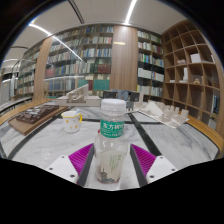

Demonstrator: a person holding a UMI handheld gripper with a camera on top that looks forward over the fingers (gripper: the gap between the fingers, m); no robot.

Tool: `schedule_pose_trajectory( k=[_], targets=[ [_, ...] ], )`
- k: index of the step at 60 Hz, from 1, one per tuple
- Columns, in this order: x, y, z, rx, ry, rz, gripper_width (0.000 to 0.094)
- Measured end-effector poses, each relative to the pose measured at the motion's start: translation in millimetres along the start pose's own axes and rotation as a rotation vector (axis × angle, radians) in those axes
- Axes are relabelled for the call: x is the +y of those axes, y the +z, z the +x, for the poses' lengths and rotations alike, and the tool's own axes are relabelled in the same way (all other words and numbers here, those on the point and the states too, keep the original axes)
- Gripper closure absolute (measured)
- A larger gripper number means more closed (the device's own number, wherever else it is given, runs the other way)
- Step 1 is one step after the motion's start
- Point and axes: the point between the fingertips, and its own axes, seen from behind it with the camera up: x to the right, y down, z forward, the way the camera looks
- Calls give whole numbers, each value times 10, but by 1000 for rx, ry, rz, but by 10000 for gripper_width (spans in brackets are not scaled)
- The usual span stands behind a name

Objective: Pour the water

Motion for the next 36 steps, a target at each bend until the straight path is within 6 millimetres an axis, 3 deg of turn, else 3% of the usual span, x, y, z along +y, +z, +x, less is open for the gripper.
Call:
schedule_pose_trajectory(
  k=[4,15,23,30,36],
  targets=[
    [-6,109,-50,-10,5,13,390],
    [-52,144,-47,6,-12,26,524],
    [-129,164,79,67,-48,14,537],
    [-544,267,488,201,-158,61,537],
    [-1122,452,846,348,-352,122,536]
  ],
)
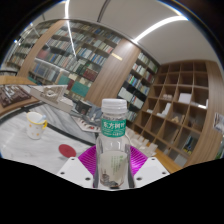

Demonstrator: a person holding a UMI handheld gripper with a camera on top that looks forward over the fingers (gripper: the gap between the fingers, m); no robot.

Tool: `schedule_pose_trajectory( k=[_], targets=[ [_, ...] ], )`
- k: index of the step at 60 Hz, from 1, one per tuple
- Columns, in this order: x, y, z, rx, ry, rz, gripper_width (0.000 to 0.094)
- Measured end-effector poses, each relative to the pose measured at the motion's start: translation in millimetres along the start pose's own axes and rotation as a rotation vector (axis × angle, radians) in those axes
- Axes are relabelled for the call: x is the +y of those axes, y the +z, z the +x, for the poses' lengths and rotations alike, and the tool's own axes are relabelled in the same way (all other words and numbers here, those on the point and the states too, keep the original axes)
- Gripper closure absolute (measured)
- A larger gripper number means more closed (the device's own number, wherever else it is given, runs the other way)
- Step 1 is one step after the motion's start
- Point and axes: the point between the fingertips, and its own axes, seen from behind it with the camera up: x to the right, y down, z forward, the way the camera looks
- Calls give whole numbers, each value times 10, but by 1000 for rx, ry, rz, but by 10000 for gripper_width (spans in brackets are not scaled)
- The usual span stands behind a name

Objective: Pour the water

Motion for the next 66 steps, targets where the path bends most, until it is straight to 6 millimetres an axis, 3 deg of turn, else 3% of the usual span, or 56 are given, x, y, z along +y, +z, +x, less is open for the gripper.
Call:
schedule_pose_trajectory(
  k=[1,4,10,16,22,26,30,36,41,46,50,57,66],
  targets=[
    [-103,70,128,19,-35,13,537],
    [-389,257,236,78,-149,59,537],
    [-1072,602,319,174,-415,176,537],
    [-1691,800,-11,244,-727,317,537],
    [-2107,910,-591,254,-1045,458,537],
    [-2209,911,-1054,250,-1251,555,538],
    [-2161,958,-1514,232,-1432,636,539],
    [-1893,1086,-2018,193,-1662,687,539],
    [-1695,1129,-2301,168,-1804,718,538],
    [-1633,1165,-2383,153,-1814,721,537],
    [-1669,1167,-2291,142,-1757,709,539],
    [-2032,976,-2190,124,-1548,718,537],
    [-2545,685,-1761,18,-1031,663,537]
  ],
)
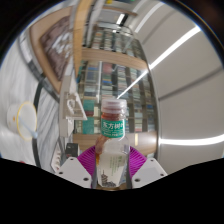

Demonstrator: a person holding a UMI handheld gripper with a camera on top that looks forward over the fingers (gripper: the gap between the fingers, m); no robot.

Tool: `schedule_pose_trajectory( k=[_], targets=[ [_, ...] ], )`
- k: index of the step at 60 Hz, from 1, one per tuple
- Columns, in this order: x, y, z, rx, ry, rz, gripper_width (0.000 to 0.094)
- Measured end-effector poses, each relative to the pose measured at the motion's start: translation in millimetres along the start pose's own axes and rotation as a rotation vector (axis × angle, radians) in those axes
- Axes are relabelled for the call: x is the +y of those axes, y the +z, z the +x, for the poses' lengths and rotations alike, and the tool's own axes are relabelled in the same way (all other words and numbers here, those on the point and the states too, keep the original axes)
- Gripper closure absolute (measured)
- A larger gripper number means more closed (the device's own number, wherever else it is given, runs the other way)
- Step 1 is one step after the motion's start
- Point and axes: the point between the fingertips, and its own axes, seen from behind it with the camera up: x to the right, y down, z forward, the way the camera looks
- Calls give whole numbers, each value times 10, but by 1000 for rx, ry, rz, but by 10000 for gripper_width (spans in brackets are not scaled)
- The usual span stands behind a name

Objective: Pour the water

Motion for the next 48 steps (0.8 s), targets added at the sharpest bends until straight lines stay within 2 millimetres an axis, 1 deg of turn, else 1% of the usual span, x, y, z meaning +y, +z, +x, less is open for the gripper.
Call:
schedule_pose_trajectory(
  k=[1,4,9,10,11,12,13,17,18,19,20,23,26,27,28,31,33,34,35,36,40,43,44,48],
  targets=[
    [-51,-33,68,10,51,-17,538],
    [18,-81,250,4,255,-40,536],
    [69,-150,402,-17,584,-78,537],
    [83,-160,413,-22,647,-85,538],
    [52,-205,411,-22,705,-95,537],
    [101,-197,411,-31,766,-101,538],
    [153,-242,446,-38,818,-105,538],
    [246,-278,328,-84,1032,-139,539],
    [285,-290,279,-96,1078,-156,539],
    [142,-276,104,-101,1124,-178,539],
    [273,-301,110,-121,1173,-186,538],
    [349,-308,-130,-158,1284,-224,537],
    [476,-346,-352,-188,1359,-262,538],
    [319,-308,-546,-188,1377,-277,538],
    [515,-357,-533,-198,1393,-285,538],
    [694,-420,-757,-222,1423,-324,538],
    [777,-471,-915,-242,1442,-346,538],
    [638,-439,-1088,-248,1447,-358,538],
    [696,-465,-1157,-259,1450,-366,538],
    [706,-490,-1255,-267,1451,-374,538],
    [851,-568,-1567,-279,1430,-414,537],
    [931,-618,-1771,-295,1421,-439,537],
    [930,-618,-1884,-294,1418,-450,537],
    [1039,-678,-2183,-301,1419,-495,537]
  ],
)
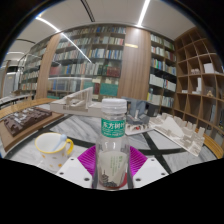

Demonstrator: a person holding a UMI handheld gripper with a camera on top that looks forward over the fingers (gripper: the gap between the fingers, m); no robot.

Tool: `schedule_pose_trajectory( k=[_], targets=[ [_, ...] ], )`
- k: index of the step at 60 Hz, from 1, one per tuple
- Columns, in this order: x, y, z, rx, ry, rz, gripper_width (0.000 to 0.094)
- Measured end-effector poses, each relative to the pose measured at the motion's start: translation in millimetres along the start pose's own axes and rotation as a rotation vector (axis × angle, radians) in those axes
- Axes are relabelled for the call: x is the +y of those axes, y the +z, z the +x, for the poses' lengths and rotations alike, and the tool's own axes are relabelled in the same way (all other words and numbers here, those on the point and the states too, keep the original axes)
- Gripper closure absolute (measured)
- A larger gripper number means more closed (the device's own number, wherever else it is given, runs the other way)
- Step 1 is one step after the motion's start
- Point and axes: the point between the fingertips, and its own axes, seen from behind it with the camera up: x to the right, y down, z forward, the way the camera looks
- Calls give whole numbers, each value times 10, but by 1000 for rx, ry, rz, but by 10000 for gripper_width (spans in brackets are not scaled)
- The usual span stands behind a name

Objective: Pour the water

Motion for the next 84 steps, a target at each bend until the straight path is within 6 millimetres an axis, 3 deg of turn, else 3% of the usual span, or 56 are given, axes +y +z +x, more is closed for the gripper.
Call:
schedule_pose_trajectory(
  k=[2,4,10,11,13,20,23,27,35,44,52,58,69,84],
  targets=[
    [163,49,56,15,5,-25,529],
    [83,46,169,18,23,22,531],
    [159,25,174,32,57,24,520],
    [129,121,268,26,65,24,508],
    [157,30,199,28,74,20,479],
    [230,26,186,2,93,-42,309],
    [269,-40,129,-19,117,-80,79],
    [274,-195,178,-1,123,-106,94],
    [162,-800,207,37,69,-118,77],
    [126,-1741,95,56,26,-147,82],
    [188,-2509,-58,49,21,-153,80],
    [233,-2921,-149,37,39,-157,82],
    [265,-3313,-130,51,58,-153,83],
    [231,-3517,-34,58,53,-131,81]
  ],
)
